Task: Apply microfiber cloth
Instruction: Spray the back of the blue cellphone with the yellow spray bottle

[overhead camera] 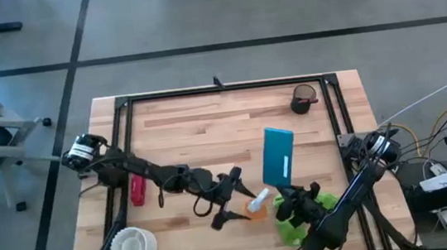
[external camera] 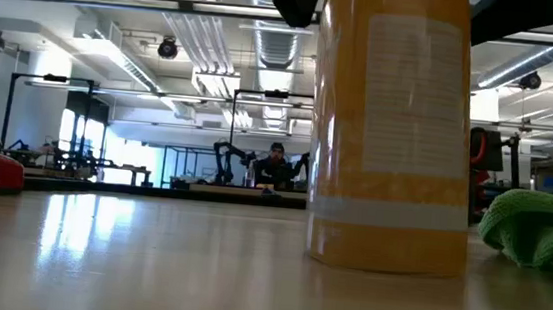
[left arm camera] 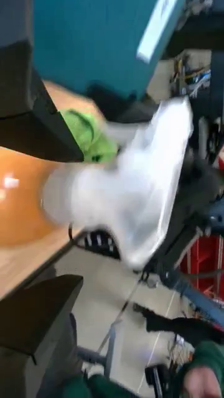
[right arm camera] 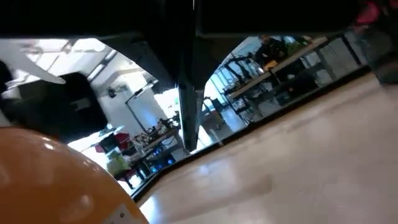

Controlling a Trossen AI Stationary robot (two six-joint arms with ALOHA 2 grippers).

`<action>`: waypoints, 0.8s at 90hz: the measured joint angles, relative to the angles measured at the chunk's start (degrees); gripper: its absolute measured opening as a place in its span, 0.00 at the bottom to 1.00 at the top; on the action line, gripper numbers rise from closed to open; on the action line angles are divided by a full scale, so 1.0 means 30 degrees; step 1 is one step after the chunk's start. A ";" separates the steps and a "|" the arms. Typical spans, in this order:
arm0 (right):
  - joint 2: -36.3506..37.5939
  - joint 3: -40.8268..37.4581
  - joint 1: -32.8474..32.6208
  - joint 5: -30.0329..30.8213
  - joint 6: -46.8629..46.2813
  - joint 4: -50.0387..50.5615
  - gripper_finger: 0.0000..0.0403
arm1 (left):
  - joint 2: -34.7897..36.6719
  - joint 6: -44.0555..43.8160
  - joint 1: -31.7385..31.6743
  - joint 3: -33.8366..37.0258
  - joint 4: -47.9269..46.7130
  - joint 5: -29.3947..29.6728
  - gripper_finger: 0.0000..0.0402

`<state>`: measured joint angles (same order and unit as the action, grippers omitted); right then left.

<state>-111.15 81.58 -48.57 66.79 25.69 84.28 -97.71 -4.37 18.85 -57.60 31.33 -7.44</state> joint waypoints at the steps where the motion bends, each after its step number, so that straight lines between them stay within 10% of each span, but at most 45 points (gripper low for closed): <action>1: 0.0000 0.0000 -0.0012 0.0012 -0.0048 0.0002 0.02 | 0.0000 -0.0018 0.0058 0.0000 -0.0036 0.0064 0.70; 49: 0.0000 0.0000 -0.0060 0.0085 0.0292 -0.0019 0.02 | 0.0018 -0.1369 0.2621 0.0000 -0.0241 0.4740 0.56; 72: -0.0007 0.0000 -0.0060 0.0064 0.0292 -0.0094 0.02 | 0.0051 -0.1276 0.1169 0.0000 -0.0263 0.3444 0.70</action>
<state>-111.18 81.58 -48.75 66.98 26.57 84.00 -97.56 -8.20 22.35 -57.60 30.55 2.89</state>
